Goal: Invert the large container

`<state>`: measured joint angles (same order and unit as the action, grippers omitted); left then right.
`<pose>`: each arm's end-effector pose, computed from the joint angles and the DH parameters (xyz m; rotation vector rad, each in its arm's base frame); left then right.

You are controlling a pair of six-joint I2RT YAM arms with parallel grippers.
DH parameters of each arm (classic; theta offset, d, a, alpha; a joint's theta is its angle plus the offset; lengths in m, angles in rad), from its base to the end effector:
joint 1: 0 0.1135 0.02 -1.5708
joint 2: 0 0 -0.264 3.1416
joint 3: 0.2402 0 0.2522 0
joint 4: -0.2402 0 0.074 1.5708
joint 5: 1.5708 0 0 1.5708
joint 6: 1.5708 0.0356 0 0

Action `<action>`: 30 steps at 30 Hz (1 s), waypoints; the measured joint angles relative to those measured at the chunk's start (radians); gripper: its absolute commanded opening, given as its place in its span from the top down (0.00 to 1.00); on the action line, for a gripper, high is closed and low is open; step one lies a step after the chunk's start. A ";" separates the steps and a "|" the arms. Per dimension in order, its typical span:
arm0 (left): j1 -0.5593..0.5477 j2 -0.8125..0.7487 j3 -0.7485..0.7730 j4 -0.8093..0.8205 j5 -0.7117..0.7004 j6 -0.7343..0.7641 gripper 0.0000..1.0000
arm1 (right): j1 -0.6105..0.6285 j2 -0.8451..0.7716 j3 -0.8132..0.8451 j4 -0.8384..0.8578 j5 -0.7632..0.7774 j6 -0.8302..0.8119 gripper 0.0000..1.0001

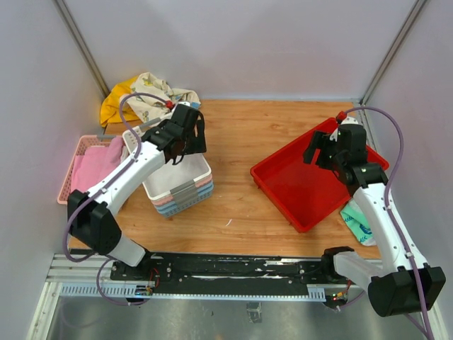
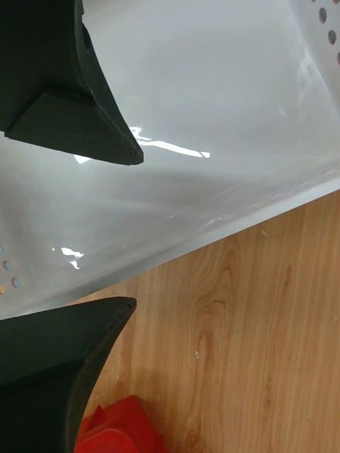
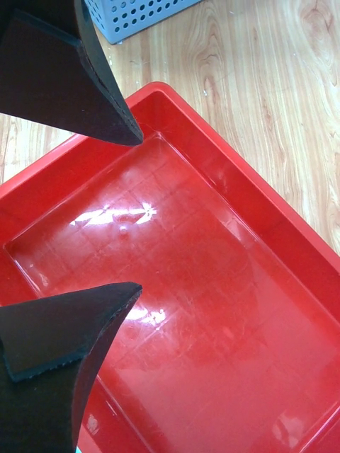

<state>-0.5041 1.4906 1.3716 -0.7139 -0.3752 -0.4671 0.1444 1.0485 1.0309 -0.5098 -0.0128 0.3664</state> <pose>0.2876 -0.1438 0.3279 -0.1275 2.3268 -0.0292 0.2265 0.0334 0.3428 0.2265 2.1022 0.3201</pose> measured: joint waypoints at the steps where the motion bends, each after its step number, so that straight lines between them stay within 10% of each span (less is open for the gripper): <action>1: 0.000 0.011 0.004 -0.001 0.003 -0.006 0.23 | 0.000 0.000 0.000 0.002 -0.005 0.000 0.20; 22: 0.000 0.055 0.018 0.010 0.003 -0.144 0.50 | 0.000 -0.026 -0.008 0.003 -0.013 0.001 0.21; 30: -0.002 0.051 0.018 0.024 0.013 -0.159 0.78 | 0.000 -0.022 -0.010 0.003 -0.013 0.001 0.21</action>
<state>-0.5056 1.5417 1.3895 -0.6895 -0.3618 -0.6266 0.1444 1.0267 1.0210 -0.5068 -0.0254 0.3672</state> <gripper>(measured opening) 0.293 0.795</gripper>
